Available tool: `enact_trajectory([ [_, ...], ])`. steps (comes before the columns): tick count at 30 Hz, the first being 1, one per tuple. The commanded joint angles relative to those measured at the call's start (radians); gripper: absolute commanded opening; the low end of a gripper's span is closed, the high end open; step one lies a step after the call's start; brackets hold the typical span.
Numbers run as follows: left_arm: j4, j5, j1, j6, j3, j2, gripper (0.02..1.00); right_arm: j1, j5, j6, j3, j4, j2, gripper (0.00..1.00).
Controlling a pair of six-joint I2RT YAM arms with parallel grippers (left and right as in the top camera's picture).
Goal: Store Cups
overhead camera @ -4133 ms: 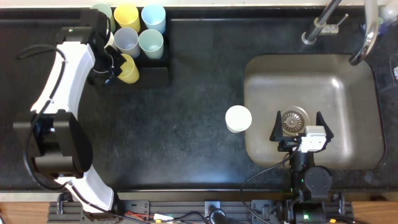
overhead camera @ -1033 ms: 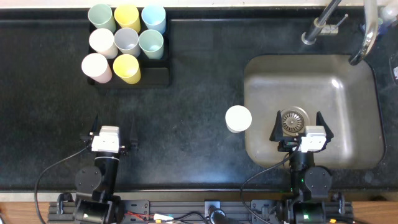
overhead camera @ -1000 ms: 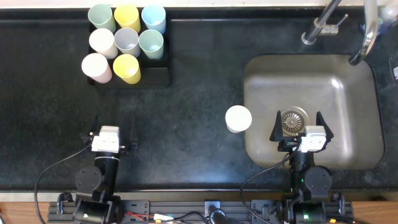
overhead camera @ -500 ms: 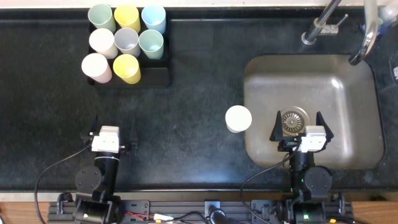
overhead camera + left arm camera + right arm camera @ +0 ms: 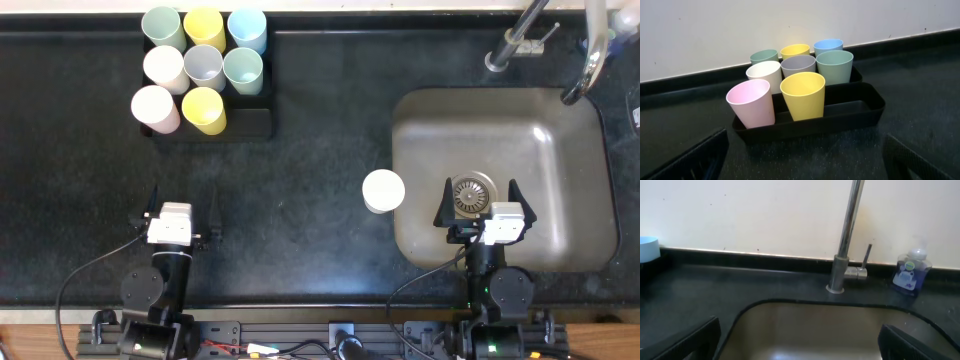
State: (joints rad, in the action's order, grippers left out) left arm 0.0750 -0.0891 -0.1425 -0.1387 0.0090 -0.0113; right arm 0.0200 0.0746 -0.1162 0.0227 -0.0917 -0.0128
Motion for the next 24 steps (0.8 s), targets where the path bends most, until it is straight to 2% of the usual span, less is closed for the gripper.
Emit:
enact_trajectory([
  [1, 0.003, 0.014, 0.004, -0.018, -0.001, 0.009, 0.998, -0.003, -0.031, 0.015, 0.181, -0.126, -0.017, 0.998],
  [3, 0.003, 0.014, 0.004, -0.018, -0.001, 0.009, 0.998, -0.004, -0.058, 0.015, 0.323, -0.272, -0.075, 0.998],
  [4, 0.003, 0.014, 0.004, -0.018, -0.001, 0.009, 0.998, -0.004, -0.075, 0.015, 0.469, -0.405, -0.165, 0.996],
  [7, 0.003, 0.014, 0.004, -0.018, -0.001, 0.009, 0.998, -0.003, -0.093, 0.015, 0.693, -0.594, -0.367, 0.998],
  [10, 0.003, 0.014, 0.004, -0.018, -0.001, 0.009, 0.998, -0.003, -0.069, 0.014, 0.890, -0.773, -0.591, 0.998],
  [14, 0.003, 0.014, 0.004, -0.018, -0.001, 0.009, 0.998, 0.002, -0.082, 0.015, 1.130, -0.987, -0.897, 0.996],
  [18, 0.003, 0.014, 0.004, -0.018, -0.001, 0.009, 0.998, 0.034, -0.082, 0.007, 1.274, -1.116, -1.119, 0.998],
  [24, 0.003, 0.014, 0.004, -0.018, -0.001, 0.009, 0.998, 0.163, -0.092, -0.167, 1.317, -1.259, -1.321, 0.998],
])
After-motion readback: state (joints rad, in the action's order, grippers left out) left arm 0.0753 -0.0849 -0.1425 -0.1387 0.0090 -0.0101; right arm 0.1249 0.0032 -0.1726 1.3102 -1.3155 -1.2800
